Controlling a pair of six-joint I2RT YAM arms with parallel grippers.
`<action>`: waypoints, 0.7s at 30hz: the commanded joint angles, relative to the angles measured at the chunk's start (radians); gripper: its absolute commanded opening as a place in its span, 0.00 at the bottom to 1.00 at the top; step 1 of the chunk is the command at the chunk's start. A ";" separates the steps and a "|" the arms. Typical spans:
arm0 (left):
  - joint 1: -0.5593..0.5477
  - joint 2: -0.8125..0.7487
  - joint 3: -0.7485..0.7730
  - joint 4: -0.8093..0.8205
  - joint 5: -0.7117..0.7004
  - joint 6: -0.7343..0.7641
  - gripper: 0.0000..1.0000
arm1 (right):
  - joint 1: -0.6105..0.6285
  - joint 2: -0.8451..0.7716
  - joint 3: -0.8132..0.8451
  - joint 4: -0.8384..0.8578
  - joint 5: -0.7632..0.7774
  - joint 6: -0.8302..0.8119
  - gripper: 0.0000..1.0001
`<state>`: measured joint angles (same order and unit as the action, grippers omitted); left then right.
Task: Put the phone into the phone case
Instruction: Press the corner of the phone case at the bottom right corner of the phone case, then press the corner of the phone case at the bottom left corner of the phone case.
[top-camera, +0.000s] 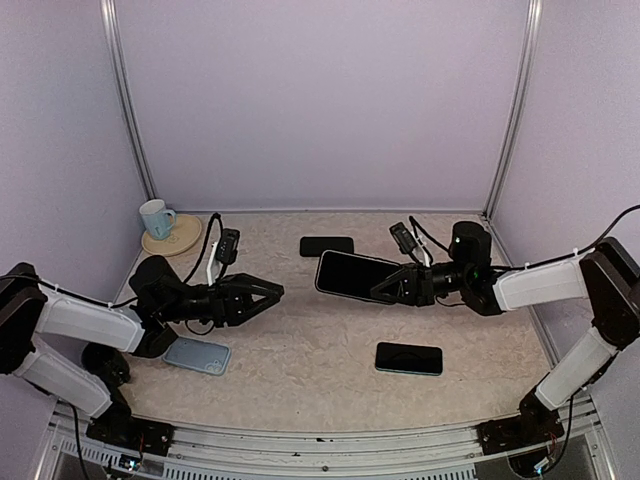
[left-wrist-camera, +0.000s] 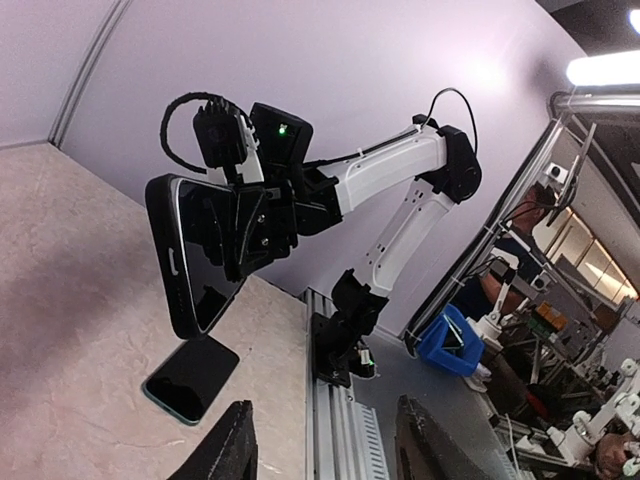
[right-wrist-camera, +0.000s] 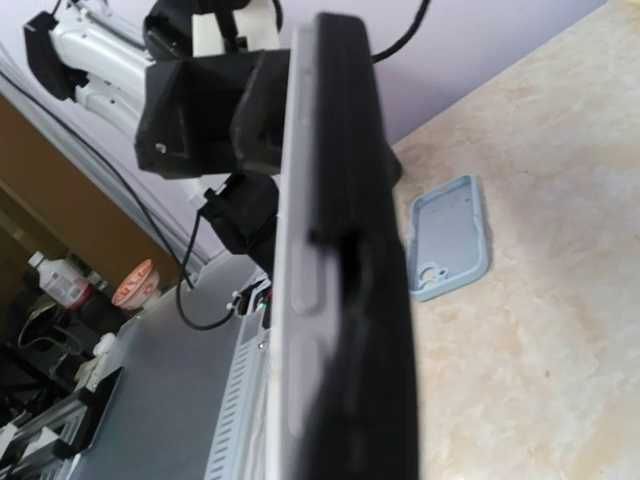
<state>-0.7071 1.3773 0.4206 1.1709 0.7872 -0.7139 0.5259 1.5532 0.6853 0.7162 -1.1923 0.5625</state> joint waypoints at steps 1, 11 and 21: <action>0.011 -0.013 -0.006 0.022 0.004 0.003 0.51 | 0.008 -0.013 0.006 0.055 -0.026 -0.008 0.00; 0.009 0.018 0.062 -0.180 -0.147 0.067 0.74 | 0.011 -0.008 0.022 -0.029 -0.002 -0.058 0.00; -0.045 0.076 0.179 -0.295 -0.211 0.133 0.75 | 0.061 0.014 0.069 -0.150 0.014 -0.151 0.00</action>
<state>-0.7326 1.4288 0.5552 0.9222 0.6044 -0.6239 0.5587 1.5574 0.7036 0.5903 -1.1774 0.4759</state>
